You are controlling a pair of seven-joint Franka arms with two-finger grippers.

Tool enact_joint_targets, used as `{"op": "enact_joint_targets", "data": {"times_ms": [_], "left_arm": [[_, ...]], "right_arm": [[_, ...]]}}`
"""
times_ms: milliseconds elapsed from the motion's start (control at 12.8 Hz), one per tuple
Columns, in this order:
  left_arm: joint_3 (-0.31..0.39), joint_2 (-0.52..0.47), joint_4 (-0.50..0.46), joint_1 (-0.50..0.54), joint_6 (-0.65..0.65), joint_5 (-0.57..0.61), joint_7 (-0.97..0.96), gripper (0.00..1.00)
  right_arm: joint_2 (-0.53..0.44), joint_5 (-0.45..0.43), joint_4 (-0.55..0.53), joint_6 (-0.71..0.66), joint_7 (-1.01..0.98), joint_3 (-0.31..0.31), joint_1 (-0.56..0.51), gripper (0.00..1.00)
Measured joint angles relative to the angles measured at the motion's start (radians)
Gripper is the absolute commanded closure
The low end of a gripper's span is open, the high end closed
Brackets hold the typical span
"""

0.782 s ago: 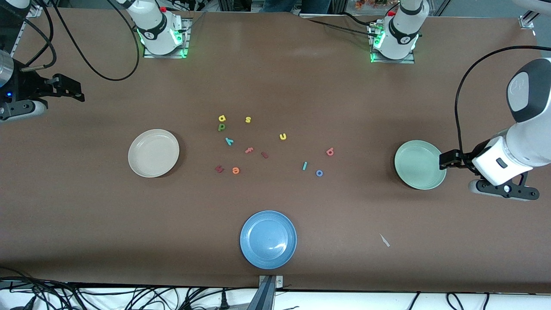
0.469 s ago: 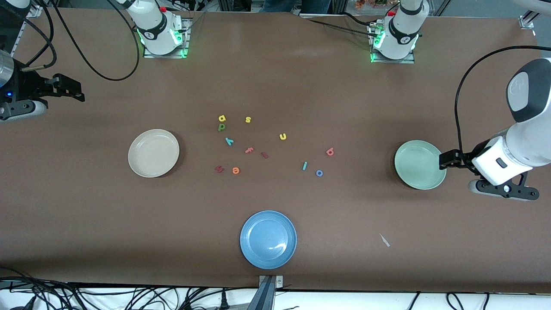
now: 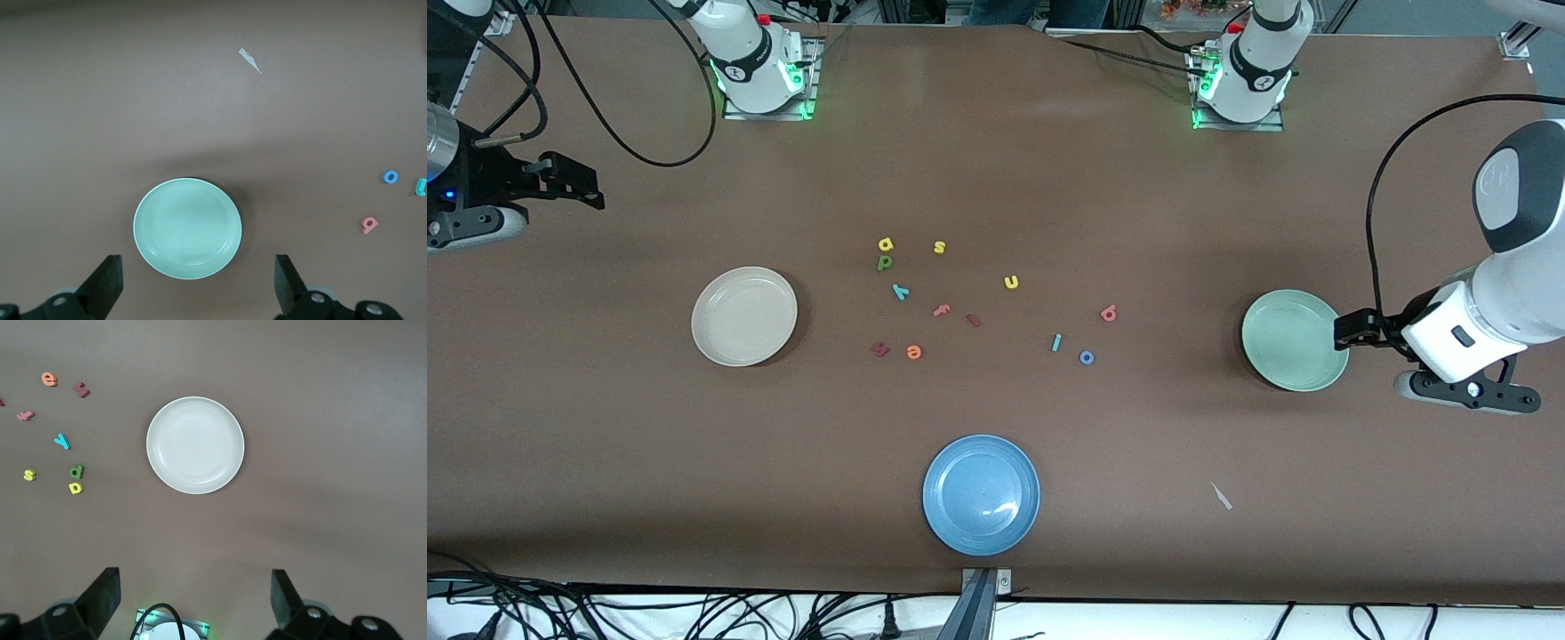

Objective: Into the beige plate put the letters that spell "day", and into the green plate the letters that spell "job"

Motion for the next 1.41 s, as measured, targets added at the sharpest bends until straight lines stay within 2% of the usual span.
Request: {"op": "enact_joint_targets", "data": {"times_ms": [1408], "left_arm": [[-0.002, 0.0, 0.0, 0.0, 0.0, 0.0, 0.0, 0.0]], "right_arm": [[0.063, 0.001, 0.002, 0.01, 0.032, 0.005, 0.0, 0.0]]}}
